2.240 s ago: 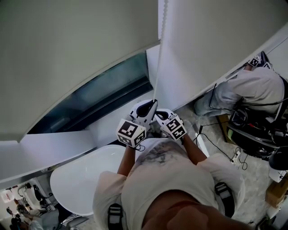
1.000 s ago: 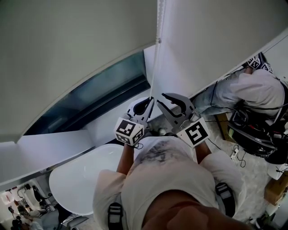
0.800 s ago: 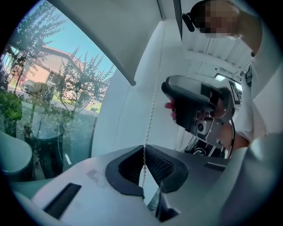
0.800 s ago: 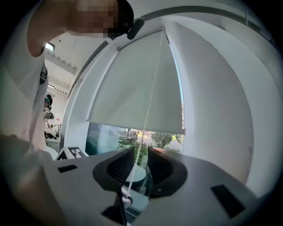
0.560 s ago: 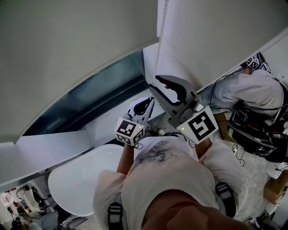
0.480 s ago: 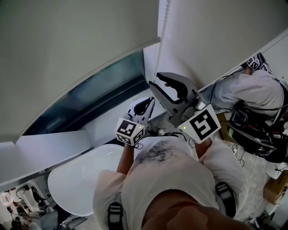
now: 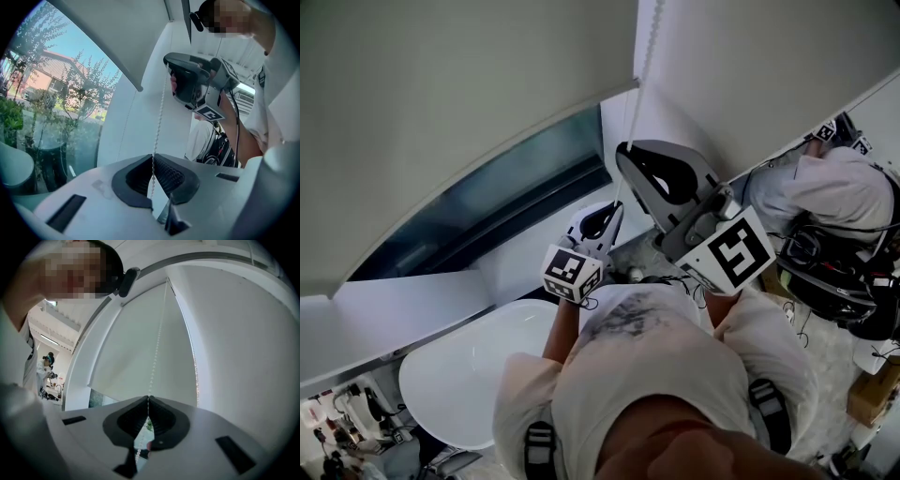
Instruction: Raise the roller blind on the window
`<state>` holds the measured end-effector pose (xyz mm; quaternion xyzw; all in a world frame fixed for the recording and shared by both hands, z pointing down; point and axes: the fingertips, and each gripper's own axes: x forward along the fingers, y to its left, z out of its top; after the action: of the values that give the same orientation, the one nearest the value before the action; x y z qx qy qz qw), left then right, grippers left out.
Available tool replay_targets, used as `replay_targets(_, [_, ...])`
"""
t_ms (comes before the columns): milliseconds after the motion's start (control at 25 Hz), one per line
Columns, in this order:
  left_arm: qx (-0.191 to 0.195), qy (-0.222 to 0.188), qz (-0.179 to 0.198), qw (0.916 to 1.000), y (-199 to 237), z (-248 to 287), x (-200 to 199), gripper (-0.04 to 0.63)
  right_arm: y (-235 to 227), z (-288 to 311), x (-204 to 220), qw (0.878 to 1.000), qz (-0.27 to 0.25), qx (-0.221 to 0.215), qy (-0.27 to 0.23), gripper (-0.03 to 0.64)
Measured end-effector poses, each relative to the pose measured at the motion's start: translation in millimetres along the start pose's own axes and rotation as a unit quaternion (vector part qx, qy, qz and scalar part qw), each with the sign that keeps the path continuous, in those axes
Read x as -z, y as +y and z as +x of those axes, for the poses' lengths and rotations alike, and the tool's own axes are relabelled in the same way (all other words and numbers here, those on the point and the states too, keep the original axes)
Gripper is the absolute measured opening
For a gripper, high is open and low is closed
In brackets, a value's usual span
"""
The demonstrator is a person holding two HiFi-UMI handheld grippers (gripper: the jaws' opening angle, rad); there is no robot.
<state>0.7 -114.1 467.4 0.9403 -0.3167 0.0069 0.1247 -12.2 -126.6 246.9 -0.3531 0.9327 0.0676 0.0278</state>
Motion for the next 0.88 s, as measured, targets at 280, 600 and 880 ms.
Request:
replay_targets(280, [0.005,-0.003,-0.016,0.9999,3.0,1.1,7.7,0.015,-1.5,-4.3,9.8,0.999,0.039,0.001,-0.003,0.061])
replay_targets(600, [0.007,0.021,-0.044,0.9988,7.5,1.7,42.0,0.015,7.5,-4.9,41.9,0.999,0.028,0.002,0.024,0.061])
replay_targets(880, [0.005,0.039,-0.054,0.9978,6.6,-2.5,65.5,0.015,17.0,-12.2,62.6,0.999,0.03,0.001,0.042,0.061])
